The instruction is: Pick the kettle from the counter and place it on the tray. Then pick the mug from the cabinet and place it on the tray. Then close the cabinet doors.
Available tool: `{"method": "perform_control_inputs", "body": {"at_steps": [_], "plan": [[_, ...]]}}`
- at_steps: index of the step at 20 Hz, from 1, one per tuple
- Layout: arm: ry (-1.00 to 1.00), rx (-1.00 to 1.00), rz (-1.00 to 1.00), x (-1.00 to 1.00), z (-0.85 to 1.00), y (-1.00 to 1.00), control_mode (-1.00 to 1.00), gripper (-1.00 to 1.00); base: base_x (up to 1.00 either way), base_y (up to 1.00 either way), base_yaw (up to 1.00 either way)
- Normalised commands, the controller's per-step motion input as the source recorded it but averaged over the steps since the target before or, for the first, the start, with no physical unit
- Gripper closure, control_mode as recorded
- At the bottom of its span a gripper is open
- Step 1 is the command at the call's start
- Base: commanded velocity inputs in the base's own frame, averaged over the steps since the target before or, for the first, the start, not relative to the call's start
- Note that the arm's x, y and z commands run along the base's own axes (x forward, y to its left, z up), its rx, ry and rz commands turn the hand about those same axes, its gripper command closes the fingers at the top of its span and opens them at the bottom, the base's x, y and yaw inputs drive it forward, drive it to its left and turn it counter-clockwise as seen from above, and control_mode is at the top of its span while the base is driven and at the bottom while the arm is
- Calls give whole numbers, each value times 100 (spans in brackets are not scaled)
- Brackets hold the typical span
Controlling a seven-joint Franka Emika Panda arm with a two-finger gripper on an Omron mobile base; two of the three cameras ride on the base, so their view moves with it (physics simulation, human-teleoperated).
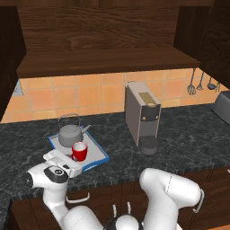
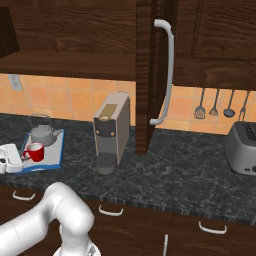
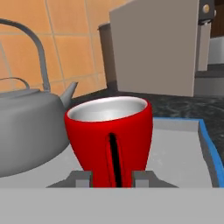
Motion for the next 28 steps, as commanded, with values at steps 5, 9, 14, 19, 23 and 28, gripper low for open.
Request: {"method": "perform_control_inputs", "body": {"at_steps": [5,9,14,19,23,28], "plan": [[0,3,-3,-10,6,0,-100,-100,0,0,0],[-3,0,-8,-53,27,2,-100,-100,0,0,0],[-12,0,-11,-84,51,-1,-100,-100,0,0,0],[-11,0,-8,-61,57,-33,-100,-100,0,0,0],[-3,0,-4,-18,53,-53,-100,-100,0,0,0],[-1,0,-2,0,51,-71,-100,-100,0,0,0]]}}
